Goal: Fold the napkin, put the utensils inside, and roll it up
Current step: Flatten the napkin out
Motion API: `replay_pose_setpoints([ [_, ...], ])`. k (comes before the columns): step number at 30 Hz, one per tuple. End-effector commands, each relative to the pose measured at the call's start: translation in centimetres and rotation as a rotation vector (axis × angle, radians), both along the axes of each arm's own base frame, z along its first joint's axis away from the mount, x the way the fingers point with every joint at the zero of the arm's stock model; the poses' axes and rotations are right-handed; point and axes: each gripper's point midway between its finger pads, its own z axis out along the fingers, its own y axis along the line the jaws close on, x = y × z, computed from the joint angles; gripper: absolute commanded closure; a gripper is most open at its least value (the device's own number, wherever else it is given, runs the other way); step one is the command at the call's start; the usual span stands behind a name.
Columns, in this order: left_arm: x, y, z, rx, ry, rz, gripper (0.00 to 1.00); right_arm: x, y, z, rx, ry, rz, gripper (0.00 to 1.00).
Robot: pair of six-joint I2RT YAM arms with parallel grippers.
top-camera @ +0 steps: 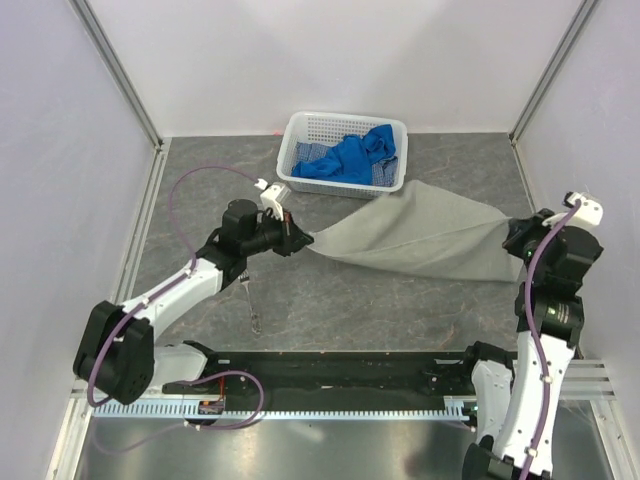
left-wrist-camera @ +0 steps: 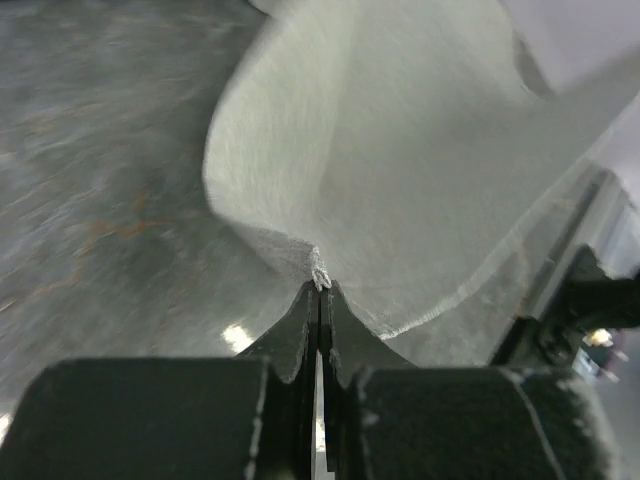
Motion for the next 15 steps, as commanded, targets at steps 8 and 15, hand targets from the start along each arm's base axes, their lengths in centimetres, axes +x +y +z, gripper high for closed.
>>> replay_pose_setpoints([
  [8, 2.8, 7.6, -6.9, 0.251, 0.183, 0.363, 0.98, 0.2, 8.5, -10.9, 0.243, 0.304, 0.346, 1.00],
  [15, 5.3, 9.0, -9.1, 0.265, 0.289, 0.419, 0.98, -1.4, 15.2, -14.9, 0.282, 0.399, 0.501, 1.00],
])
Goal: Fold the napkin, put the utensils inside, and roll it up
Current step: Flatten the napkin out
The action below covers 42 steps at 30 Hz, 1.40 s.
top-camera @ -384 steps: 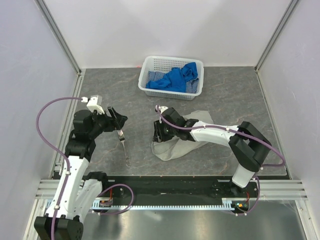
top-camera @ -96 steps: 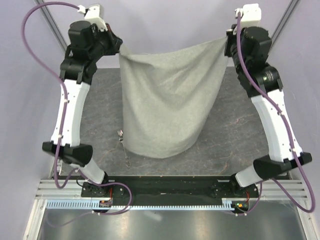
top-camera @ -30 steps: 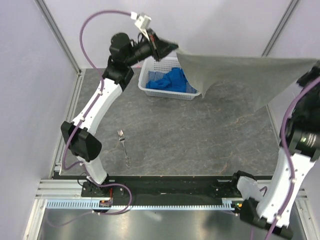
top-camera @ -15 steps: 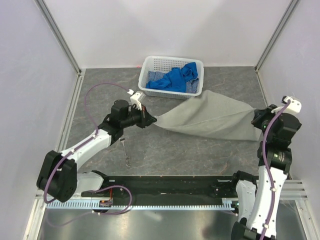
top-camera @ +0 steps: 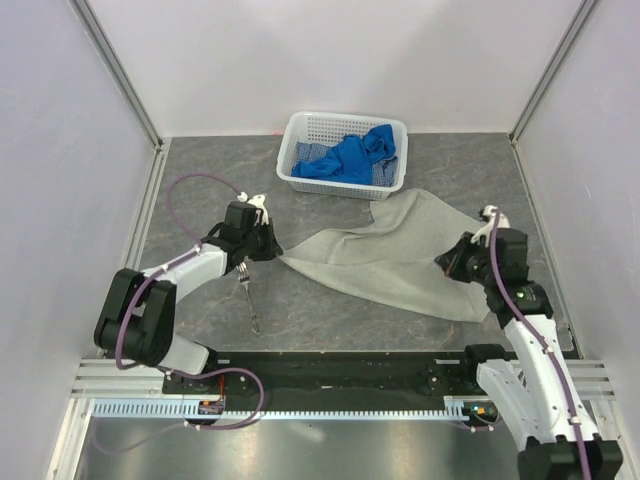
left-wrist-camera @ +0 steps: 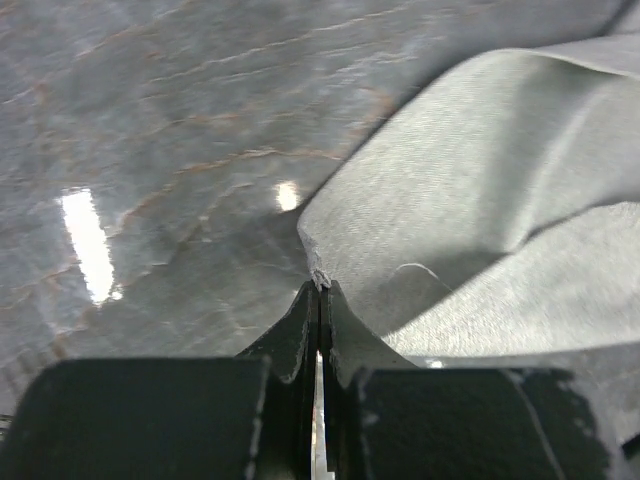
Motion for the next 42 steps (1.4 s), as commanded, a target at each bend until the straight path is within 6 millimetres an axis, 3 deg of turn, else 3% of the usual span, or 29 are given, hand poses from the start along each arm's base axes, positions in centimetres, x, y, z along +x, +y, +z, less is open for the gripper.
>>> replay_pose_setpoints([
  [1, 3.3, 0.6, 0.5, -0.006, 0.001, 0.062, 0.98, -0.7, 3.1, -1.8, 0.051, 0.038, 0.028, 1.00],
  [6, 6.5, 1.2, 0.3, -0.025, 0.014, 0.081, 0.98, -3.0, 9.2, -3.3, 0.072, 0.048, 0.201, 1.00],
  [7, 7.0, 1.4, 0.2, -0.024, 0.016, 0.086, 0.98, -4.2, 11.2, -3.8, 0.071, 0.068, 0.267, 1.00],
  [8, 7.2, 1.7, -0.9, -0.014, 0.048, 0.088, 0.98, -4.2, 12.2, -3.7, 0.068, 0.046, 0.284, 1.00],
  [9, 8.3, 2.0, -0.3, -0.020, 0.036, 0.093, 0.98, -4.7, 13.4, -3.9, 0.063, 0.048, 0.314, 1.00],
  [10, 8.8, 2.1, -0.3, -0.020, 0.036, 0.093, 0.98, -6.5, 15.6, -4.8, 0.036, 0.072, 0.400, 1.00],
  [12, 9.8, 2.5, -0.6, -0.023, 0.048, 0.092, 0.98, -6.9, 18.0, -4.1, 0.017, 0.037, 0.440, 1.00],
  [13, 10.1, 2.5, -0.7, -0.027, 0.050, 0.091, 0.98, -8.7, 19.9, -5.3, -0.025, 0.065, 0.519, 1.00],
  [14, 10.7, 2.4, -0.8, -0.031, 0.050, 0.088, 0.98, -8.6, 21.5, -4.2, -0.015, 0.024, 0.535, 1.00],
  [15, 11.1, 2.6, -0.9, -0.038, 0.052, 0.089, 0.98, -9.0, 22.7, -4.2, -0.023, 0.019, 0.563, 1.00],
  [16, 11.3, 2.4, -0.9, -0.043, 0.056, 0.083, 0.98, -10.0, 24.0, -5.7, -0.061, 0.044, 0.610, 1.00],
  [17, 12.0, 2.2, -0.3, -0.055, 0.042, 0.076, 0.98, -9.8, 25.8, -4.7, -0.027, 0.016, 0.632, 1.00],
  [18, 12.2, 2.2, -0.9, -0.054, 0.060, 0.075, 0.98, -10.2, 26.9, -6.2, -0.048, 0.047, 0.666, 1.00],
  [19, 12.4, 2.2, -1.0, -0.055, 0.065, 0.073, 0.98, -10.9, 28.0, -6.4, -0.044, 0.049, 0.700, 1.00],
  [20, 13.4, 2.1, -0.2, -0.055, 0.044, 0.069, 0.98, -10.9, 29.9, -5.3, -0.001, 0.017, 0.725, 1.00],
  [21, 13.5, 2.3, -0.8, -0.046, 0.065, 0.072, 0.98, -11.3, 30.9, -6.5, -0.017, 0.038, 0.756, 1.00],
  [23, 14.8, 2.6, -0.1, -0.041, 0.047, 0.077, 0.98, -12.2, 33.3, -5.6, 0.004, 0.013, 0.811, 1.00],
  [24, 15.1, 2.9, -0.1, -0.040, 0.049, 0.084, 0.98, -12.5, 33.9, -6.5, -0.014, 0.024, 0.834, 1.00],
  [29, 17.2, 4.1, 0.1, -0.031, 0.043, 0.107, 0.98, -15.3, 36.4, -6.0, 0.007, 0.017, 0.955, 1.00],
  [33, 18.5, 4.6, 0.0, -0.029, 0.046, 0.113, 0.98, -18.0, 36.7, -6.6, -0.007, 0.033, 1.064, 1.00],
  [38, 19.8, 4.3, -0.5, -0.034, 0.050, 0.088, 0.98, -19.6, 37.2, -5.8, -0.022, 0.013, 1.146, 0.99],
  [41, 20.0, 4.1, -0.2, -0.040, 0.061, 0.074, 0.94, -19.1, 37.2, -4.1, -0.023, -0.026, 1.137, 0.72],
  [42, 20.0, 4.0, 0.1, -0.044, 0.058, 0.073, 0.78, -18.7, 37.5, -2.9, -0.024, -0.055, 1.124, 0.55],
])
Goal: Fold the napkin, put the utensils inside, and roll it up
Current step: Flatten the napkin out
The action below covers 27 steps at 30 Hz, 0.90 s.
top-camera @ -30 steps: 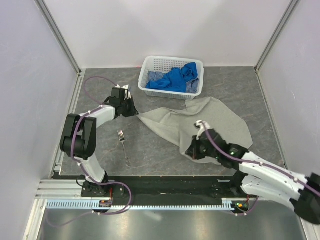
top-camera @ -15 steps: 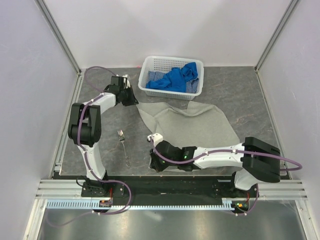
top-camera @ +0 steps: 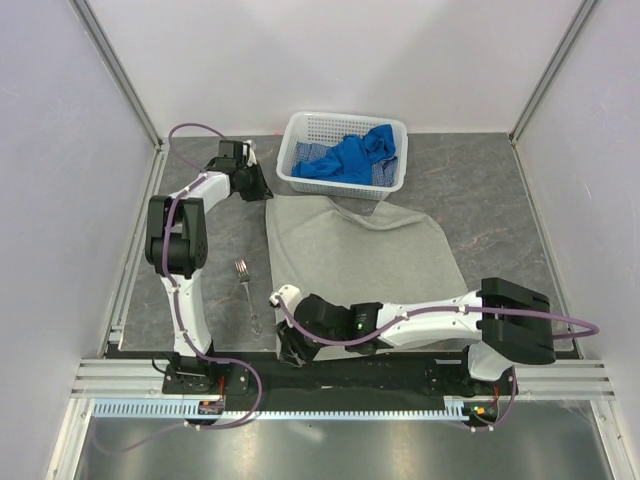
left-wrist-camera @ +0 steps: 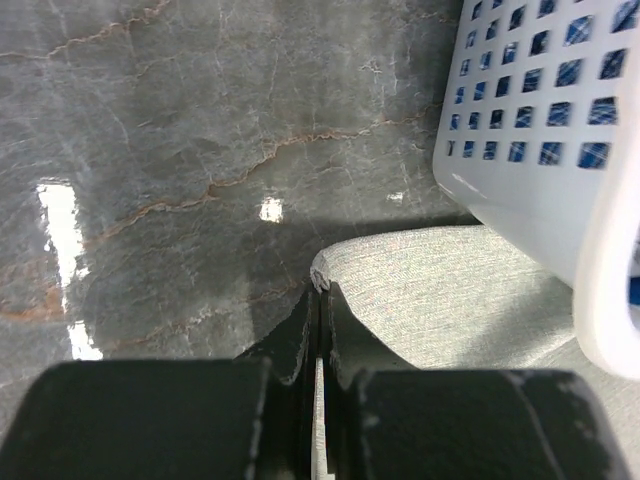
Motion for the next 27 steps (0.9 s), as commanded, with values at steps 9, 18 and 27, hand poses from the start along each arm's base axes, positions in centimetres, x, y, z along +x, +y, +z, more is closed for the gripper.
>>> replay_pose_setpoints([
  [9, -0.2, 1.5, 9.0, 0.039, -0.160, 0.091, 0.05, 15.4, -9.8, 9.0, -0.005, -0.246, -0.455, 0.22],
  [18, -8.4, -5.6, 10.6, -0.115, -0.251, 0.034, 0.03, 22.6, -20.6, 2.3, -0.197, -0.174, -0.798, 0.20],
  [27, -16.4, -16.0, 8.3, -0.396, -0.204, -0.122, 0.04, 20.4, -20.9, -4.4, -0.246, -0.020, -0.800, 0.21],
])
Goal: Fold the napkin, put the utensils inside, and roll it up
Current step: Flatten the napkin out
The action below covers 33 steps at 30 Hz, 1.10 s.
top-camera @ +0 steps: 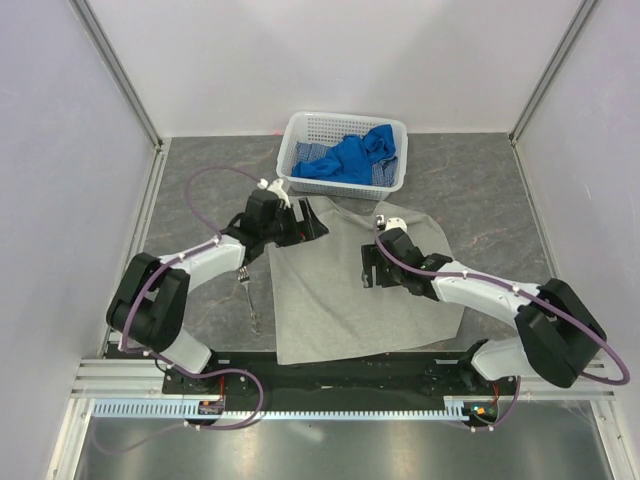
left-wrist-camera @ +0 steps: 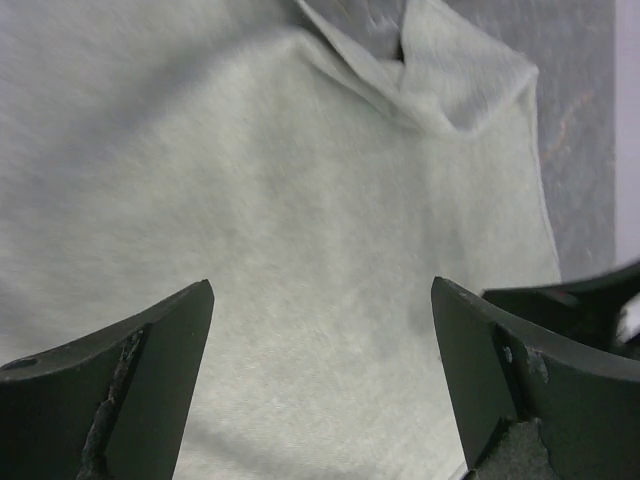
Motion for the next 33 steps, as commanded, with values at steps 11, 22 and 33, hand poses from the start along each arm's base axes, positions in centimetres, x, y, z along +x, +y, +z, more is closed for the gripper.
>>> replay_pose_setpoints([
  [11, -3.1, -4.5, 0.0, -0.247, -0.047, 0.052, 0.04, -5.8, 6.7, -5.1, 0.184, 0.211, 0.089, 0.22],
  [22, -5.9, -1.9, -5.0, -0.194, 0.038, 0.119, 0.04, -1.4, 7.7, 5.5, 0.287, 0.015, 0.104, 0.19],
  [33, -9.5, 0.6, -7.9, -0.146, 0.092, 0.130, 0.03, 9.1, -6.7, 7.5, 0.291, -0.127, -0.071, 0.03],
])
